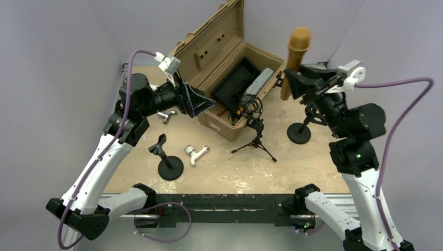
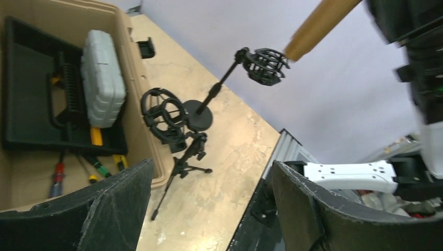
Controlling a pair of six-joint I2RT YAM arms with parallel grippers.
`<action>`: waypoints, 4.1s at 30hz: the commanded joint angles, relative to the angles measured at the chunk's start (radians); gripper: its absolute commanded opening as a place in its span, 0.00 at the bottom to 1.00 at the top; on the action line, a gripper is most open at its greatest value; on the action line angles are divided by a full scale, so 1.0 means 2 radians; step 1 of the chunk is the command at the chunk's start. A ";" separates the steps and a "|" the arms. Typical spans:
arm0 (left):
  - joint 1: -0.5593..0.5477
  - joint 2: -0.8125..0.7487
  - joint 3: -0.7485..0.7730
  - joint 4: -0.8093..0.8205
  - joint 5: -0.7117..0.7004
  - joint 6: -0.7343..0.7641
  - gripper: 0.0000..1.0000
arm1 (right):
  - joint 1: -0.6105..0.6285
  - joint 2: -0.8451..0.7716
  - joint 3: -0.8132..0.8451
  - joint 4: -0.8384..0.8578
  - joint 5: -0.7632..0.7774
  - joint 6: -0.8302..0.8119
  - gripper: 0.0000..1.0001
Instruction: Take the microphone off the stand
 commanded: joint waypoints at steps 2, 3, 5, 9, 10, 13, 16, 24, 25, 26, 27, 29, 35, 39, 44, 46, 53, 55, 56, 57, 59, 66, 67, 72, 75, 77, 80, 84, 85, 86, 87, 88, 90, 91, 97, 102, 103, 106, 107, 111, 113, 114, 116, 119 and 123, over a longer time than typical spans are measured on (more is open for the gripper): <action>-0.004 -0.009 -0.019 0.088 0.064 -0.074 0.81 | 0.007 0.011 -0.107 0.168 -0.251 0.102 0.00; -0.003 -0.013 -0.028 0.096 0.058 -0.091 0.81 | 0.012 0.011 -0.122 0.188 -0.259 0.116 0.00; -0.003 -0.017 -0.042 0.099 0.027 -0.137 0.81 | 0.031 0.009 -0.143 0.212 -0.256 0.130 0.00; -0.017 -0.017 -0.087 0.202 -0.002 -0.218 0.86 | 0.093 0.013 -0.184 0.254 -0.232 0.145 0.00; -0.029 -0.015 -0.089 0.206 -0.016 -0.213 0.90 | 0.105 0.018 -0.192 0.266 -0.233 0.155 0.00; -0.066 -0.004 -0.064 0.164 -0.059 -0.153 0.91 | 0.127 0.029 -0.215 0.306 -0.238 0.184 0.00; -0.092 -0.015 -0.066 0.164 -0.094 -0.109 0.91 | 0.133 0.037 -0.213 0.292 -0.229 0.188 0.00; -0.132 -0.019 -0.088 0.232 -0.098 -0.052 0.85 | 0.138 0.044 -0.234 0.317 -0.262 0.212 0.00; -0.133 -0.016 -0.086 0.232 -0.098 -0.049 0.84 | 0.139 0.043 -0.235 0.315 -0.263 0.212 0.00; -0.134 -0.014 -0.084 0.230 -0.096 -0.046 0.84 | 0.139 0.042 -0.235 0.314 -0.263 0.211 0.00; -0.135 -0.012 -0.082 0.228 -0.097 -0.043 0.84 | 0.140 0.041 -0.237 0.314 -0.263 0.211 0.00; -0.136 -0.008 -0.079 0.226 -0.096 -0.042 0.82 | 0.141 0.041 -0.239 0.314 -0.265 0.211 0.00; -0.144 0.008 -0.066 0.224 -0.090 -0.043 0.73 | 0.145 0.041 -0.245 0.322 -0.263 0.216 0.00; -0.152 0.016 -0.057 0.215 -0.082 -0.044 0.72 | 0.148 0.046 -0.244 0.327 -0.264 0.218 0.00; -0.152 0.014 -0.053 0.210 -0.081 -0.040 0.64 | 0.156 0.053 -0.244 0.333 -0.262 0.220 0.00; -0.152 0.012 -0.051 0.204 -0.083 -0.036 0.50 | 0.160 0.055 -0.245 0.336 -0.263 0.219 0.00; -0.151 -0.009 -0.020 0.132 -0.129 0.013 0.01 | 0.166 0.063 -0.234 0.286 -0.221 0.188 0.69; -0.150 -0.022 -0.001 0.075 -0.177 0.043 0.00 | 0.166 0.051 -0.231 0.263 -0.193 0.173 0.81; -0.149 -0.029 0.011 0.050 -0.210 0.055 0.00 | 0.166 0.044 -0.231 0.255 -0.182 0.167 0.85; -0.147 -0.037 0.027 0.024 -0.245 0.062 0.00 | 0.166 0.038 -0.230 0.246 -0.170 0.160 0.87; -0.136 -0.049 0.045 -0.023 -0.321 0.064 0.00 | 0.166 0.027 -0.224 0.226 -0.145 0.146 0.88; 0.013 -0.104 0.033 -0.115 -0.499 -0.007 0.00 | 0.166 0.006 -0.214 0.190 -0.082 0.126 0.86; 0.037 -0.110 0.025 -0.115 -0.508 -0.014 0.00 | 0.165 0.004 -0.214 0.185 -0.076 0.125 0.86; 0.187 -0.101 -0.014 -0.100 -0.496 -0.090 0.00 | 0.165 -0.008 -0.208 0.163 -0.047 0.117 0.86; 0.278 -0.073 -0.049 -0.104 -0.473 -0.181 0.00 | 0.166 -0.017 -0.202 0.147 -0.036 0.117 0.86; 0.327 -0.048 -0.079 -0.113 -0.437 -0.255 0.00 | 0.166 -0.024 -0.201 0.137 -0.030 0.118 0.86; 0.381 0.002 -0.143 -0.087 -0.361 -0.346 0.00 | 0.166 -0.036 -0.206 0.128 -0.021 0.125 0.86; 0.408 0.067 -0.192 -0.064 -0.270 -0.397 0.00 | 0.166 -0.043 -0.214 0.120 -0.012 0.132 0.86; 0.408 0.076 -0.201 -0.065 -0.267 -0.399 0.00 | 0.166 -0.042 -0.214 0.118 -0.010 0.133 0.86; 0.408 0.081 -0.210 -0.065 -0.270 -0.403 0.00 | 0.166 -0.041 -0.214 0.116 -0.008 0.134 0.86; 0.408 0.083 -0.220 -0.067 -0.274 -0.408 0.00 | 0.166 -0.040 -0.213 0.114 -0.003 0.132 0.86; 0.409 0.083 -0.228 -0.070 -0.278 -0.413 0.00 | 0.165 -0.037 -0.210 0.112 0.003 0.131 0.86; 0.409 0.082 -0.240 -0.074 -0.284 -0.419 0.00 | 0.165 -0.031 -0.202 0.107 0.014 0.128 0.86; 0.409 0.085 -0.244 -0.078 -0.288 -0.423 0.01 | 0.165 -0.027 -0.197 0.105 0.014 0.125 0.86; 0.415 0.120 -0.266 -0.068 -0.309 -0.452 0.07 | 0.166 -0.022 -0.158 0.076 0.051 0.111 0.85; 0.415 0.137 -0.271 -0.063 -0.310 -0.455 0.24 | 0.166 -0.054 -0.147 0.041 0.147 0.095 0.85; 0.414 0.136 -0.277 -0.059 -0.311 -0.460 0.33 | 0.165 -0.059 -0.140 0.026 0.170 0.095 0.85; 0.414 0.146 -0.278 -0.052 -0.309 -0.461 0.47 | 0.165 -0.077 -0.118 -0.002 0.218 0.101 0.85; 0.415 0.149 -0.277 -0.051 -0.306 -0.459 0.51 | 0.165 -0.086 -0.112 -0.011 0.236 0.108 0.85; 0.415 0.154 -0.278 -0.044 -0.294 -0.461 0.69 | 0.166 -0.101 -0.083 -0.083 0.379 0.153 0.84; 0.415 0.154 -0.277 -0.040 -0.278 -0.462 0.79 | 0.165 -0.101 -0.067 -0.130 0.430 0.172 0.83; 0.414 0.154 -0.275 -0.038 -0.271 -0.461 0.81 | 0.165 -0.097 -0.062 -0.147 0.452 0.187 0.83; 0.413 0.149 -0.272 -0.039 -0.258 -0.460 0.83 | 0.165 -0.088 -0.047 -0.215 0.482 0.220 0.83; 0.405 0.129 -0.268 -0.037 -0.247 -0.458 0.84 | 0.165 -0.077 -0.041 -0.278 0.498 0.256 0.83; 0.393 0.089 -0.264 -0.039 -0.246 -0.451 0.85 | 0.165 -0.061 -0.040 -0.301 0.510 0.268 0.82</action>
